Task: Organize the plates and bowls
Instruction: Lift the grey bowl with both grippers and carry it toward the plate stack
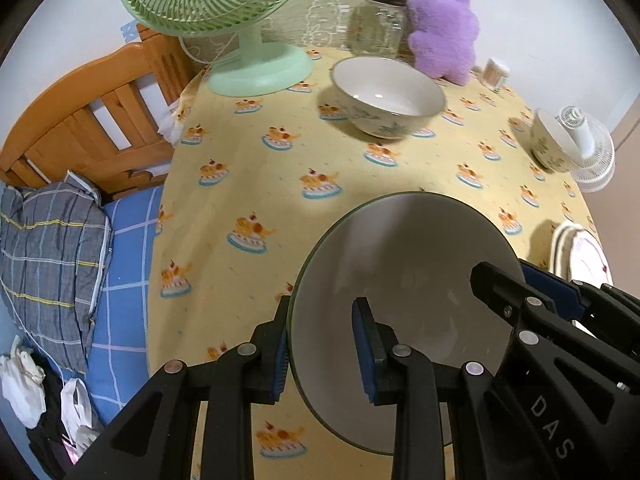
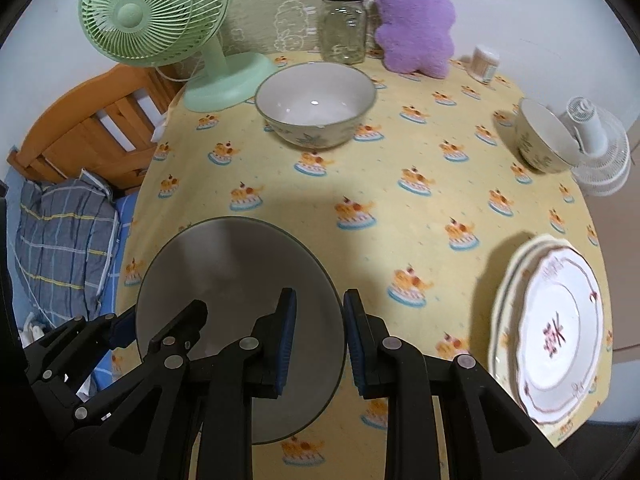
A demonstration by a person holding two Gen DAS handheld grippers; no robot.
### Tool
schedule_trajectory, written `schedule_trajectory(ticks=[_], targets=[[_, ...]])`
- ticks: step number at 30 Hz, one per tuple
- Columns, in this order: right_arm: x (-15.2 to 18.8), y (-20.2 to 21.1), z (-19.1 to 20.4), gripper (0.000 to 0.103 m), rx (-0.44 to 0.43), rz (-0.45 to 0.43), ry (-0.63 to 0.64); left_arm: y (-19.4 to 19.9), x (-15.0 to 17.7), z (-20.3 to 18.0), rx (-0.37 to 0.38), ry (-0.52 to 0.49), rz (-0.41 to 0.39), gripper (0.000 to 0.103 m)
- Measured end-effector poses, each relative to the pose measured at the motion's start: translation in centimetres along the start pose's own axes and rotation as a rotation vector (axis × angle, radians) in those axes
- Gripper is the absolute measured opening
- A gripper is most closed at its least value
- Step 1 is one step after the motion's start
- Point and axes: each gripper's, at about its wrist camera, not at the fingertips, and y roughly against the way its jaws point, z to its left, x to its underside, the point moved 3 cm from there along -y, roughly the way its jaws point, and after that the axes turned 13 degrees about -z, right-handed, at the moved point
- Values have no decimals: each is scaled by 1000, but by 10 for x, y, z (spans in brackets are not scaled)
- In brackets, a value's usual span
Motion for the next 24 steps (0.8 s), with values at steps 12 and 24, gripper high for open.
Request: schedule_trajectory(ticks=[12, 24], targets=[[36, 40, -51, 28, 37, -1, -32, 24, 31, -57, 38, -45, -6, 27], [63, 45, -98, 28, 50, 32, -62, 20, 54, -104, 54, -52, 31, 27]])
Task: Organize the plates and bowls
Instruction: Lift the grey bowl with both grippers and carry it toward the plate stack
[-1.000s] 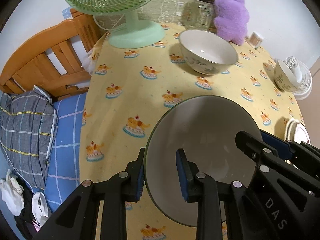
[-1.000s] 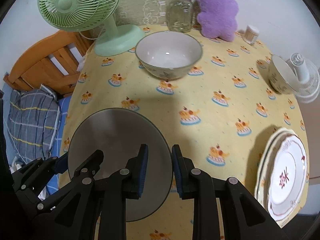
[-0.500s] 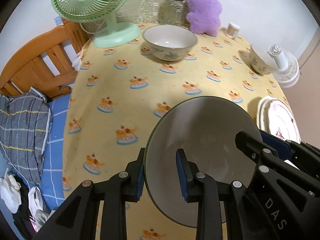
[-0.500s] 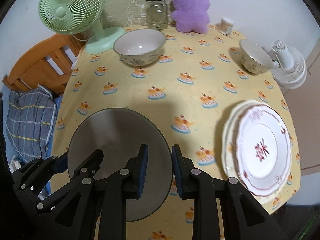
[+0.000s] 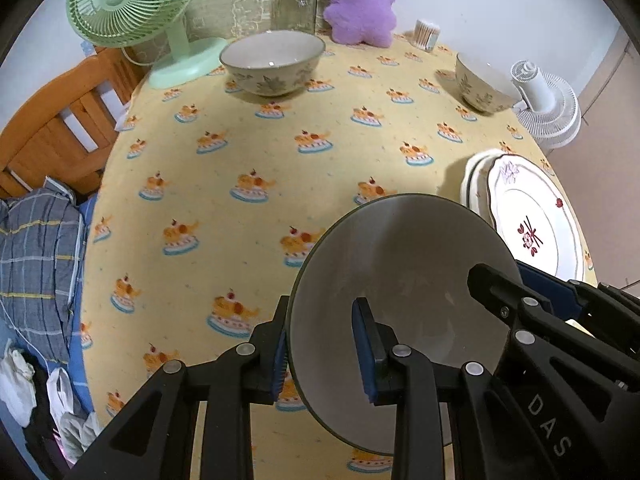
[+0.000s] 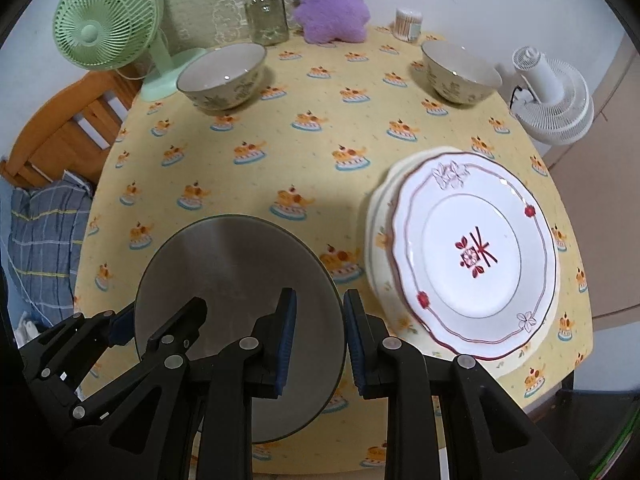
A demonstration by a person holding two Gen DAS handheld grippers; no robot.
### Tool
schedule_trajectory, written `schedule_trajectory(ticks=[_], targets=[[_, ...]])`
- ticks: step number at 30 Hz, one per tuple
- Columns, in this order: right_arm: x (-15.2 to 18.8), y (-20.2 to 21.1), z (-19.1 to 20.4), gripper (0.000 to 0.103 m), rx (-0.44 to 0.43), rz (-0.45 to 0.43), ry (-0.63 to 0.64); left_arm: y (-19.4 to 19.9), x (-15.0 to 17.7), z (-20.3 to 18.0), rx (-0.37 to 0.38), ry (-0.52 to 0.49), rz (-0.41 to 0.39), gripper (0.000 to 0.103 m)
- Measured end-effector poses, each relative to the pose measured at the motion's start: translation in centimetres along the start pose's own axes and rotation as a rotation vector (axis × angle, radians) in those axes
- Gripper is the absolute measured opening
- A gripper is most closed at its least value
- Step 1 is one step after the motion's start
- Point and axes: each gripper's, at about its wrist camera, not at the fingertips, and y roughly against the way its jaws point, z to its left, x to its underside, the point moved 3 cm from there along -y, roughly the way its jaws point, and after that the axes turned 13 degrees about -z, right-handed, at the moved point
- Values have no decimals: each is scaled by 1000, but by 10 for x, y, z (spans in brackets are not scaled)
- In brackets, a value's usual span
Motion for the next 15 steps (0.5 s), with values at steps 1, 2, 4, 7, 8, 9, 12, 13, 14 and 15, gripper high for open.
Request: schedule_trajectory(ticks=[1, 2, 4, 7, 8, 9, 12, 13, 14, 15], targets=[[0, -2, -3, 28, -4, 5, 0, -1, 0, -2, -3, 6, 3, 27], [0, -3, -5, 28, -8, 7, 0, -2, 1, -3, -7, 10, 6, 27], [0, -7, -8, 28, -19, 15, 4, -5, 0, -5, -20, 20, 12, 27], [-4, -15, -10, 28, -42, 25, 22, -10, -1, -5, -43, 42, 20, 27], [-5, -16, -11, 28, -47, 28, 27, -11, -2, -6, -49, 48, 21, 27], [-7, -19, -11, 28, -56, 32, 35, -13, -2, -5, -56, 57, 24, 27], [-11, -27, -11, 28, -79, 47, 57, -17, -3, -4, -82, 85, 35, 27], [-12, -31, -10, 28, -90, 54, 67, -19, -3, -3, -93, 95, 40, 27], [-12, -32, -10, 28, -98, 58, 72, -19, -3, -1, -104, 107, 43, 27], [-13, -35, -8, 28, -111, 63, 83, -20, -2, 0, -112, 120, 43, 27]])
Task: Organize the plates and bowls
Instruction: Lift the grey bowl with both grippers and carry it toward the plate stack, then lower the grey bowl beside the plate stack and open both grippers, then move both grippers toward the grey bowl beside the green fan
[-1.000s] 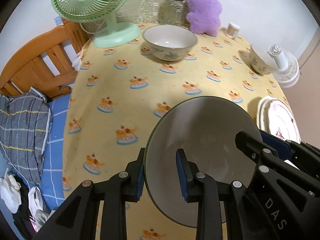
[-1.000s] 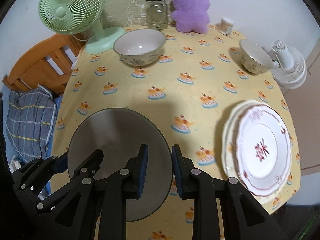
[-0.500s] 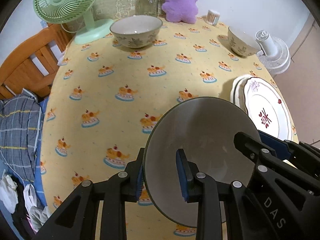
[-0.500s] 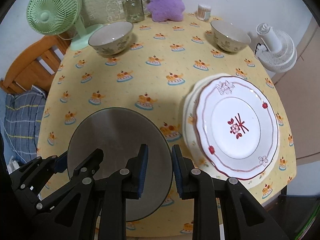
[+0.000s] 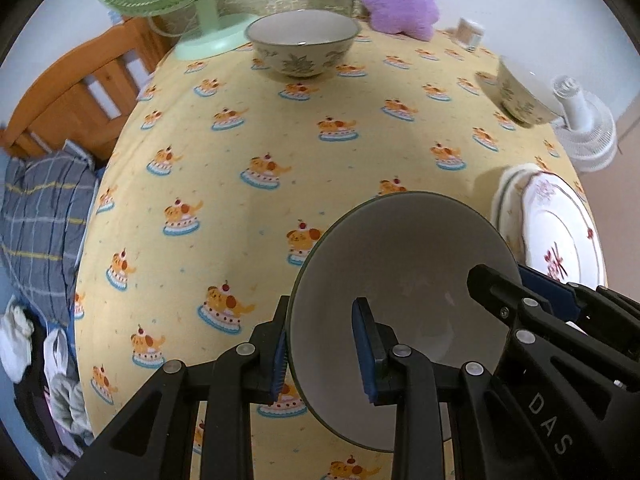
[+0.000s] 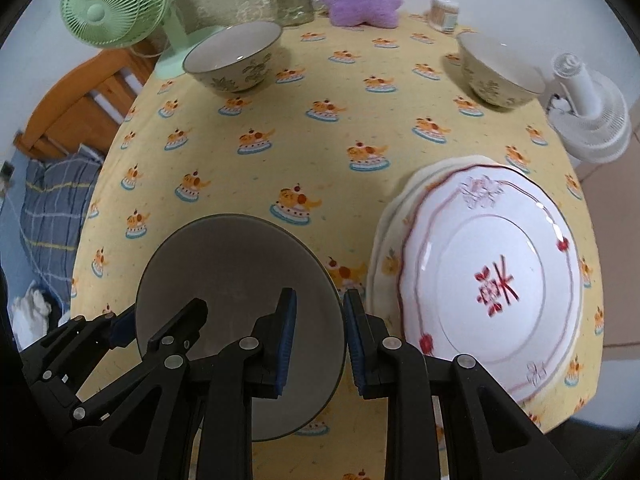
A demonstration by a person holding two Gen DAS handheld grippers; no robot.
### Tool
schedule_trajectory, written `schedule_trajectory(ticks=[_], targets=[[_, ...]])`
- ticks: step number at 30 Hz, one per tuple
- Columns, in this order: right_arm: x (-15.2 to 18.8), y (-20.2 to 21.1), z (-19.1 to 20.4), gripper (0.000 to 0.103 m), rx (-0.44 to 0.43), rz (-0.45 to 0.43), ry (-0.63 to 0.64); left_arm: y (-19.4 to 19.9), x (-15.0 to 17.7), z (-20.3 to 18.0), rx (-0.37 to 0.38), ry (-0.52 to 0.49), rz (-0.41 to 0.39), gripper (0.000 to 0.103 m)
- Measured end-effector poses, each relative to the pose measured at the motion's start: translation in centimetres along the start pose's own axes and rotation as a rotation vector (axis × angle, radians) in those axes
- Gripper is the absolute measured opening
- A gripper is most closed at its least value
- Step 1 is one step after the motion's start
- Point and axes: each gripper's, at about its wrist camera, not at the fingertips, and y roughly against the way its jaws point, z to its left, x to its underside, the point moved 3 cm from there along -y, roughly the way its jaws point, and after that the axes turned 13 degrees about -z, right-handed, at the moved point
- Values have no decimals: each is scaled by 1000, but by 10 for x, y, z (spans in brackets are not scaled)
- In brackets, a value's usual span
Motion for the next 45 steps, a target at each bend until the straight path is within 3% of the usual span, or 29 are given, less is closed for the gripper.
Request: schedule_trajectory(ticks=[13, 22, 23, 27, 30, 35, 45], targets=[[-19, -16, 8, 28, -65, -27, 125, -5, -7, 2, -84, 111, -42, 30], [-10, -11, 11, 31, -53, -40, 126, -2, 5, 3, -24, 130, -35, 43], [-9, -10, 12, 32, -48, -44, 124, -1, 5, 3, -10, 126, -38, 46], [-5, 0, 15, 56, -84, -73, 85, 12, 4, 3, 33, 60, -78, 65], [-5, 16, 22, 69, -35, -119, 92, 24, 2, 4, 79, 26, -105, 78], [-10, 35, 29, 70, 0, -150, 68, 41, -8, 10, 135, 12, -145, 87], [-46, 55, 36, 71, -19, -208, 74, 60, -45, 12, 106, -1, -219, 91]])
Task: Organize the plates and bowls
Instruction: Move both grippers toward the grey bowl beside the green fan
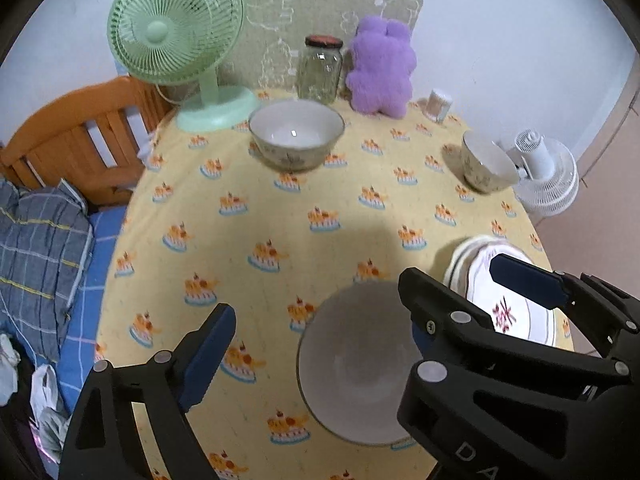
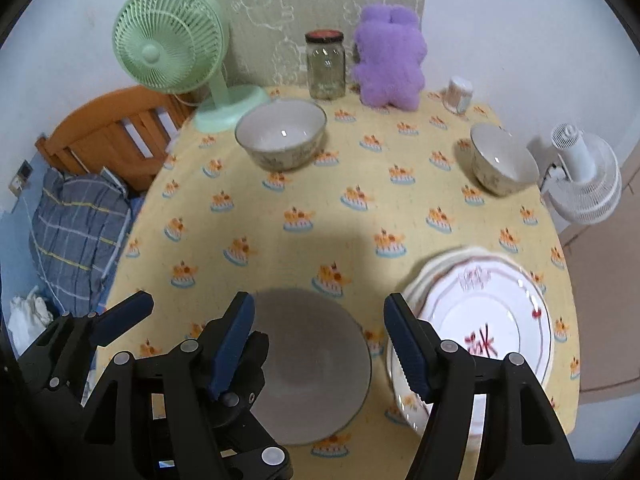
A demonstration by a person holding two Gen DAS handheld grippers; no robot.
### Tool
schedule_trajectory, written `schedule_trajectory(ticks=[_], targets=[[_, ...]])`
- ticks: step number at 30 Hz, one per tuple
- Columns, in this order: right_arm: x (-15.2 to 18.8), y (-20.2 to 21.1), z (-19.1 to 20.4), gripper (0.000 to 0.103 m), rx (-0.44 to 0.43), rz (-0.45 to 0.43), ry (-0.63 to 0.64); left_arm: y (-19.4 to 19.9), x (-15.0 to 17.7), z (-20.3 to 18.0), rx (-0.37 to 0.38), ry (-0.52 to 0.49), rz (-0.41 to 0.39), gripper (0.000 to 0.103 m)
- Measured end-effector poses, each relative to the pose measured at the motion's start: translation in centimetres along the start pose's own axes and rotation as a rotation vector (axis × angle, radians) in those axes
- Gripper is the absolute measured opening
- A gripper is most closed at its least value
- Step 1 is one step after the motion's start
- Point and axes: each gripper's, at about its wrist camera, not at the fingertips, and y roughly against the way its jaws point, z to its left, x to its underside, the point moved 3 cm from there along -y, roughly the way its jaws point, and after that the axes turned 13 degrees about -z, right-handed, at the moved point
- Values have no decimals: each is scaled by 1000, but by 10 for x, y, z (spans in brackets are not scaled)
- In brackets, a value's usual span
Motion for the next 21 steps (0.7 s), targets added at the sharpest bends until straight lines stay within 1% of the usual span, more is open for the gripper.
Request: schedule_trajectory(ticks=[3, 10, 17, 21], targets=[[-17, -3, -2, 71, -41, -10, 13, -1, -14, 0, -21, 14, -13, 91], [-56, -13, -6, 71, -85, -32, 65, -14, -52, -2, -68, 57, -41, 91], [-88, -40, -10, 71, -130, -32, 105, -38, -79, -2, -123, 77, -41, 91], [-107, -57, -15, 71, -166, -44, 101, -49, -95, -1, -179, 76, -64, 91]])
